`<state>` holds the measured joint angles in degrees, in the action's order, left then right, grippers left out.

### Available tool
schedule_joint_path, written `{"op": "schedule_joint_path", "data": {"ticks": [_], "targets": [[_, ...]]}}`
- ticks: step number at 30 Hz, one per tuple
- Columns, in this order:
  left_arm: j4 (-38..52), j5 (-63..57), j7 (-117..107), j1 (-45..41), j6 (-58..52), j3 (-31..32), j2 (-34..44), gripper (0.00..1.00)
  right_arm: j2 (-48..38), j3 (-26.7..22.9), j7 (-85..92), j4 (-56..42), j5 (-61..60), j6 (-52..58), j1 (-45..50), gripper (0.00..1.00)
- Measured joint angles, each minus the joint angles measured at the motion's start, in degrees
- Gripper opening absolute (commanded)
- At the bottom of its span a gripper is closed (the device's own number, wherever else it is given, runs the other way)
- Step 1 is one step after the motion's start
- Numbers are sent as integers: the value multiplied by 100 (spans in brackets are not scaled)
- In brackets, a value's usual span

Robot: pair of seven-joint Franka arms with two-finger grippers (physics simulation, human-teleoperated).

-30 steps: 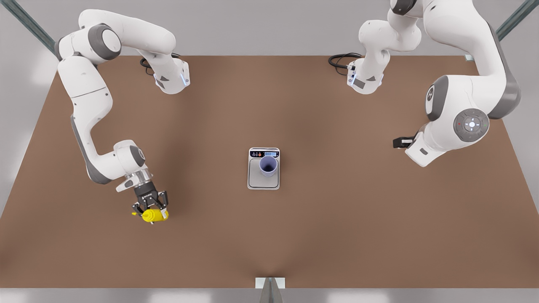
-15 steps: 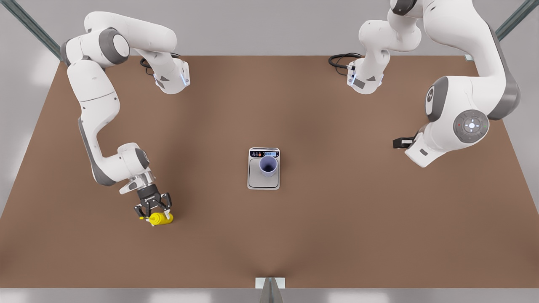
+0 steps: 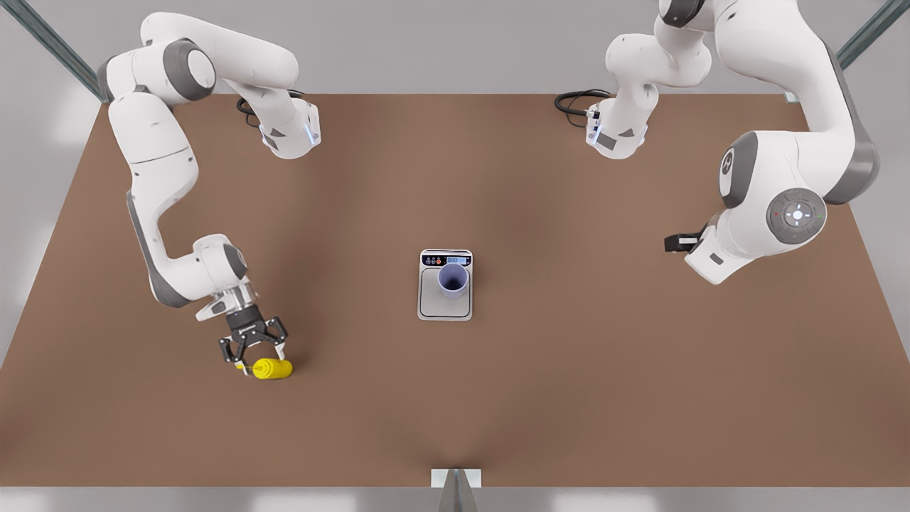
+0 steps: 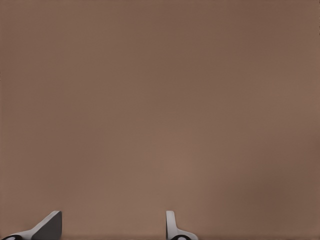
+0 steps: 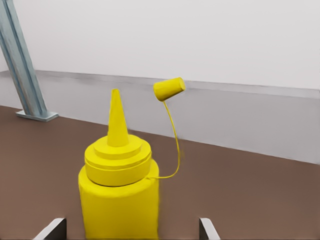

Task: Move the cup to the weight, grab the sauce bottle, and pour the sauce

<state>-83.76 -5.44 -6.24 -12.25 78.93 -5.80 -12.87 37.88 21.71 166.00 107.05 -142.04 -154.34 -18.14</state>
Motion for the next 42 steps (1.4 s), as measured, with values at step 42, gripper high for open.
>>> {"op": "schedule_joint_path", "data": {"ticks": [42], "targets": [[9,0,-130,-7,-122,26,3,100,-2027,853,0,-1148,853,-4151,274,100]]}}
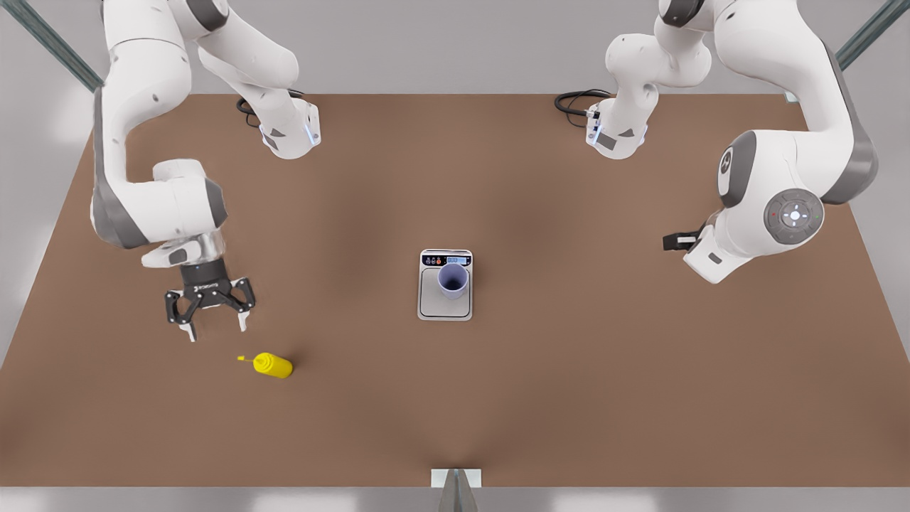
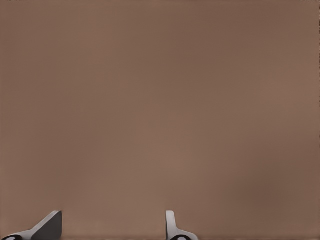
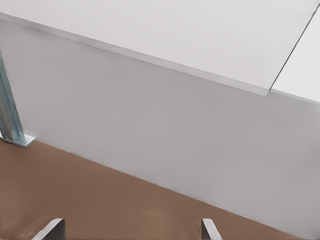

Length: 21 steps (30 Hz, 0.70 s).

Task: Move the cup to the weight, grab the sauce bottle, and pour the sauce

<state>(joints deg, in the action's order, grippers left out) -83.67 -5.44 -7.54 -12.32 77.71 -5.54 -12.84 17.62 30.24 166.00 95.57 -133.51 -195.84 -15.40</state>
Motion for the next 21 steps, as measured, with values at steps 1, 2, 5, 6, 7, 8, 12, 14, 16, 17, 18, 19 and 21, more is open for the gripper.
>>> {"op": "schedule_joint_path", "data": {"ticks": [1,2,5,6,7,8,12,14,16,17,18,19,21], "targets": [[0,0,-2,1,-9,0,-2,100,14,-1,0,20,1483,-248,350,100],[0,0,-2,2,-7,0,-5,100,7,7,0,50,1739,-402,432,100],[0,0,-2,2,-1,0,-8,100,45,-5,0,-52,2304,-250,323,100],[0,0,-2,1,-1,0,-8,100,-27,-1,0,16,2711,-17,300,100],[0,0,-2,1,-1,0,-8,100,-44,-9,0,-3,3317,490,160,100],[0,0,-2,1,-1,0,-8,100,-72,-15,0,-64,3845,1087,-87,100],[0,0,-2,1,-8,0,-8,100,-318,-399,0,-244,9055,4727,-499,100],[-2,0,-27,2,-10,0,-8,100,-413,-892,0,-239,11469,6685,-487,100],[0,0,-28,1,-10,0,-8,100,-167,-883,0,-963,13009,9716,-329,100],[-1,0,-33,1,-10,0,-9,100,-100,-879,0,-1122,13334,10255,-129,100],[0,0,-34,2,-10,0,-13,100,-47,-869,0,-1173,13832,10242,-91,100],[0,0,-37,1,-8,0,-12,100,-50,-862,0,-1230,14338,10246,162,100],[-1,0,-37,1,-5,0,-17,100,-63,-863,0,-1243,14535,10133,92,100]]}}
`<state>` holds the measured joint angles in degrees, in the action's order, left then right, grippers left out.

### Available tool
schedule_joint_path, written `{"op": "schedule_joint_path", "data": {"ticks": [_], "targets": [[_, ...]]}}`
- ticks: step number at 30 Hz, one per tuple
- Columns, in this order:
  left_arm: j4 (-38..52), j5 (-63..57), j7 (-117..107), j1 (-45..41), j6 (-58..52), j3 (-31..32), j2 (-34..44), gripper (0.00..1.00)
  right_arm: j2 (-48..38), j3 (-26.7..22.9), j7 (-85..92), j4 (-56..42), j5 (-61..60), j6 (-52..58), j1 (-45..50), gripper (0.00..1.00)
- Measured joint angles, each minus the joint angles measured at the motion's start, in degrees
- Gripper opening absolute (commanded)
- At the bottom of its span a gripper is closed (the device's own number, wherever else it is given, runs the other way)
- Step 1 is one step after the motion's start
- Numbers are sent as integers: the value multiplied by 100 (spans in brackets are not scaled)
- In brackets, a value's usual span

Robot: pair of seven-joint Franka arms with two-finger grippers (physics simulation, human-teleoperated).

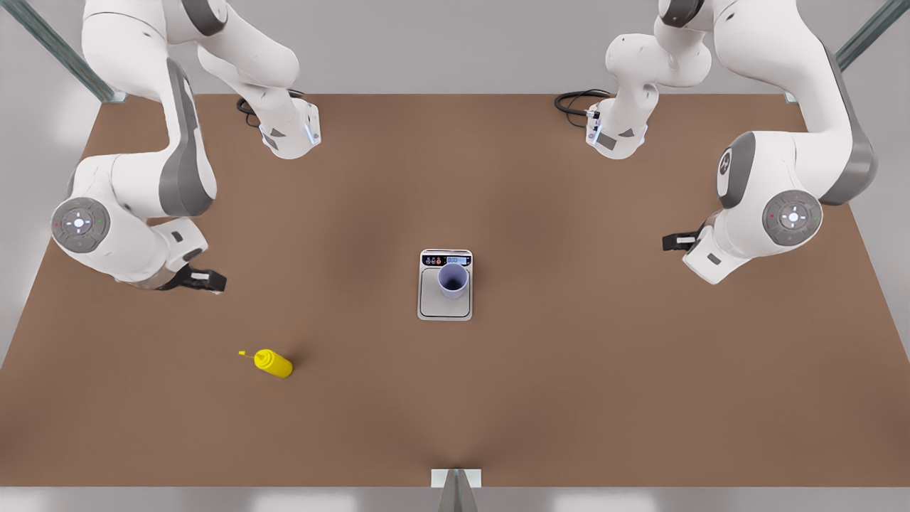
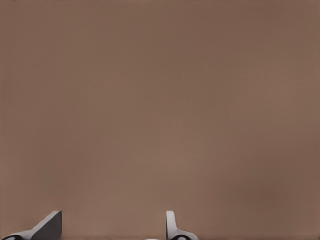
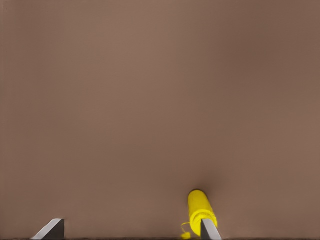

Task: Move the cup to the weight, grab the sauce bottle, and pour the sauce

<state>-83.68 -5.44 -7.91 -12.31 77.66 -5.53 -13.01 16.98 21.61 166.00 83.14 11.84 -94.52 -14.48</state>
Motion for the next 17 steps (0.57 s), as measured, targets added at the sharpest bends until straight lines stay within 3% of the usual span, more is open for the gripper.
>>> {"op": "schedule_joint_path", "data": {"ticks": [6,7,9,10,17], "targets": [[6,0,-6,0,3,0,9,100,217,-36,0,0,-281,-254,47,100],[10,1,-9,6,12,0,9,100,91,-205,0,51,-215,-872,229,100],[72,16,-141,9,25,0,1,100,-246,-1635,0,206,-357,-891,1115,100],[195,55,-76,18,15,0,-12,100,-458,-1775,0,454,-366,-1037,1314,100],[511,188,-44,59,-72,-53,-88,100,-476,-1757,0,452,-569,-998,1260,100]]}}
